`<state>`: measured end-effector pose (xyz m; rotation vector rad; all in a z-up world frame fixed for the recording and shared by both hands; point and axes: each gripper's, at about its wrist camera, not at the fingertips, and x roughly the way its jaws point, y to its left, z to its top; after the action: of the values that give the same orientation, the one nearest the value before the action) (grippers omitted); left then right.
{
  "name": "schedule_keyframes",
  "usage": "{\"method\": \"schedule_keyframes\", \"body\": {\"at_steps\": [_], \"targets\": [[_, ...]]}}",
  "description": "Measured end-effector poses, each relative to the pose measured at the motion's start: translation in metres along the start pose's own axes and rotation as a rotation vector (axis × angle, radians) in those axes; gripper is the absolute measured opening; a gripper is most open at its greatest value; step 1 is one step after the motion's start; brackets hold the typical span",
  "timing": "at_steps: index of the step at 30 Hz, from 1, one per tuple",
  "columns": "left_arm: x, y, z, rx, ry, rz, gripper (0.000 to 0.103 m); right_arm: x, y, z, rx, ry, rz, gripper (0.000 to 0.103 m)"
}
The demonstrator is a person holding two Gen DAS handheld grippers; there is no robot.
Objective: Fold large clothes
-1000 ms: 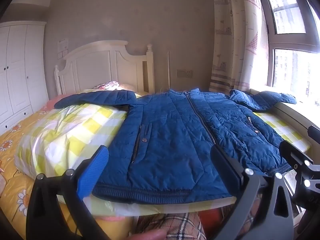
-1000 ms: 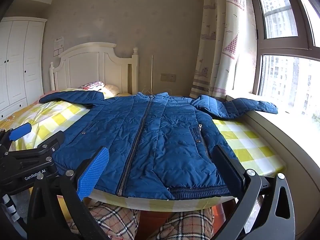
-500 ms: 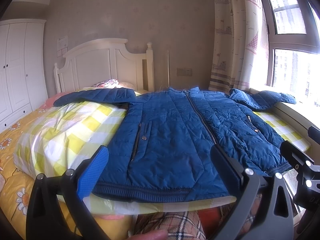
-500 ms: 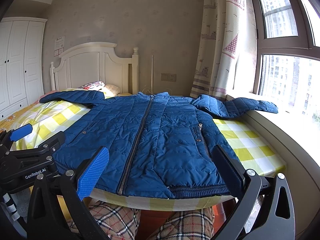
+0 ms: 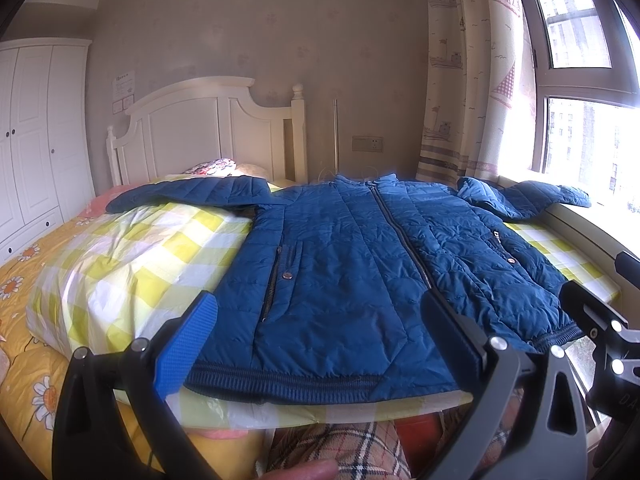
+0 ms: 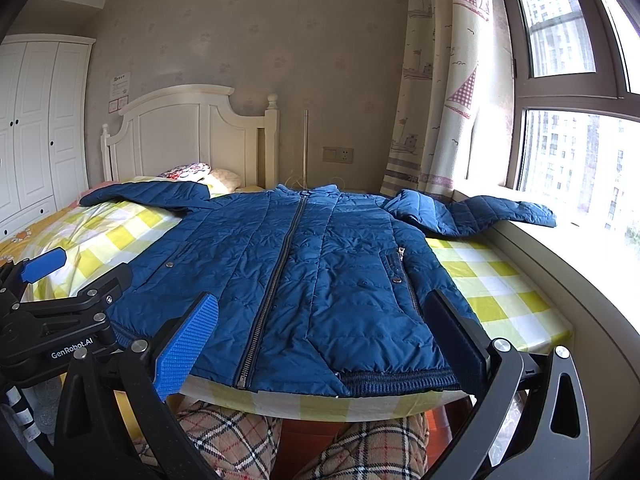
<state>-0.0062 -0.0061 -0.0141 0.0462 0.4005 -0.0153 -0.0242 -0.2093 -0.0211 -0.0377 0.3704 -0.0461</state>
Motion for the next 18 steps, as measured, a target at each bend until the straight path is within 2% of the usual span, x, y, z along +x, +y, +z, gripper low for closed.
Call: {"method": "schedule_keyframes", "body": {"at_steps": [18], "targets": [[0.0016, 0.0028, 0.0045, -0.001, 0.003, -0.002, 0.101, -0.0004, -0.0003, -0.0001, 0.001, -0.001, 0.001, 0.099]]}}
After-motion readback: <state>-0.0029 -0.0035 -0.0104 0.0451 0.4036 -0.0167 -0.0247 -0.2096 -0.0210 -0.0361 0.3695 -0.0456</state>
